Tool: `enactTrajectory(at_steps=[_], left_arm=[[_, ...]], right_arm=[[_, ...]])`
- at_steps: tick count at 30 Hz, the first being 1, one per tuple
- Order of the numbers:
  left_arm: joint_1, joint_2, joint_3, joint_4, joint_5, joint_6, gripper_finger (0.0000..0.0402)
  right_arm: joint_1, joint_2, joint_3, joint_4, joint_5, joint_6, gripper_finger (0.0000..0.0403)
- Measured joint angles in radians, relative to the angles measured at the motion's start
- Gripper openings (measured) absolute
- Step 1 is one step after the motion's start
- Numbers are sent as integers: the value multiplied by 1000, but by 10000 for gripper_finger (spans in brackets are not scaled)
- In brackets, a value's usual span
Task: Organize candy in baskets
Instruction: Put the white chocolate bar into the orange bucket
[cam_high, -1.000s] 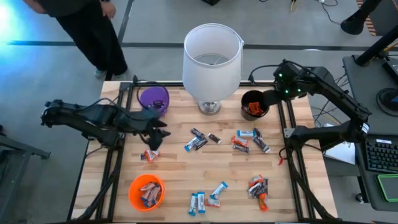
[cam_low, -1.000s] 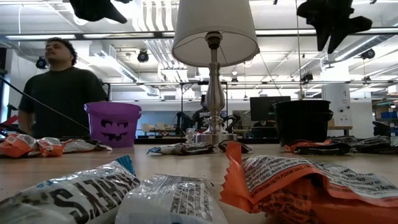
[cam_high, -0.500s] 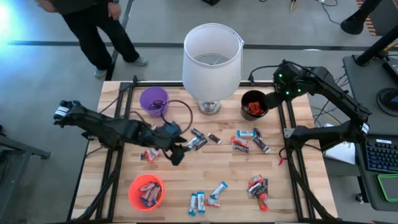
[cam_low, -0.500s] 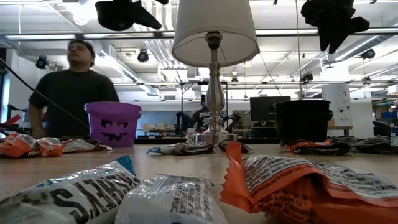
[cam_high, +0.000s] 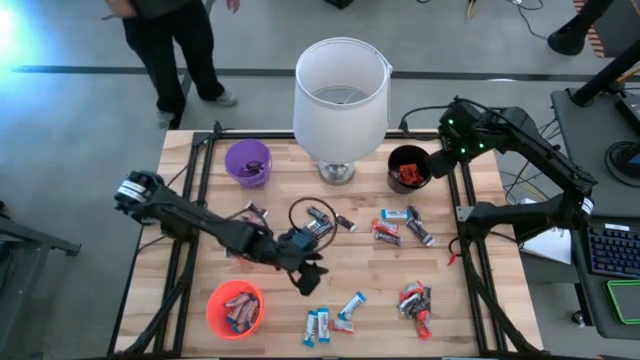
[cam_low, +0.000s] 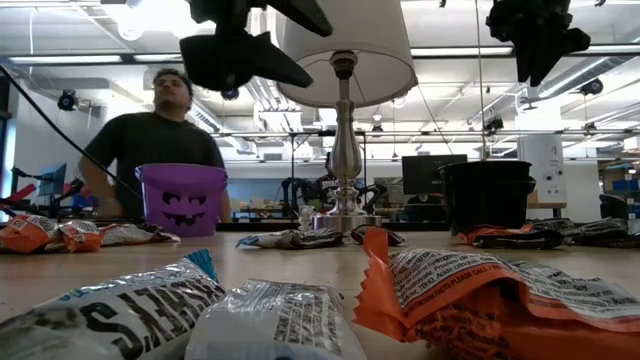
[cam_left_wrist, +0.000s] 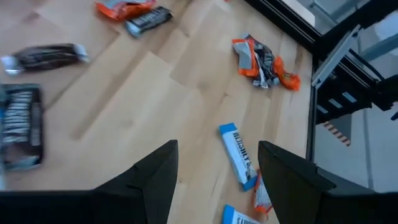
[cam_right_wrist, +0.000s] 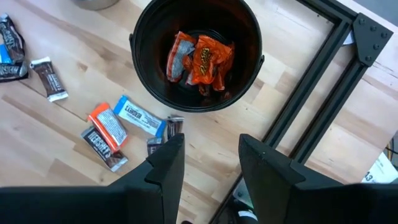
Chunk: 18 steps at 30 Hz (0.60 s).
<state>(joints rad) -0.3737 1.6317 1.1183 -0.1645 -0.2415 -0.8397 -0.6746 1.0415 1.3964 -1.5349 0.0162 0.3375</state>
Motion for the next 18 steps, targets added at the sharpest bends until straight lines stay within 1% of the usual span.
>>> enactTrajectory(at_steps=[2, 5, 10, 14, 16, 18], left_arm=[[-10, 34, 0, 46, 1, 9, 204], [-18, 86, 0, 117, 27, 19, 204], [-23, 168, 3, 167, 72, -13, 203], [-29, 243, 101, 92, 85, 20, 203], [-29, 292, 186, 17, 104, 71, 203], [-29, 345, 284, -96, 104, 124, 203]], right_arm=[[0, 0, 0, 0, 0, -3, 144], [0, 0, 0, 0, 0, -12, 144], [0, 0, 0, -1, 0, -16, 144], [0, 0, 0, -1, 0, -24, 144], [0, 0, 0, -1, 0, -24, 144], [0, 0, 0, -2, 0, -24, 144]])
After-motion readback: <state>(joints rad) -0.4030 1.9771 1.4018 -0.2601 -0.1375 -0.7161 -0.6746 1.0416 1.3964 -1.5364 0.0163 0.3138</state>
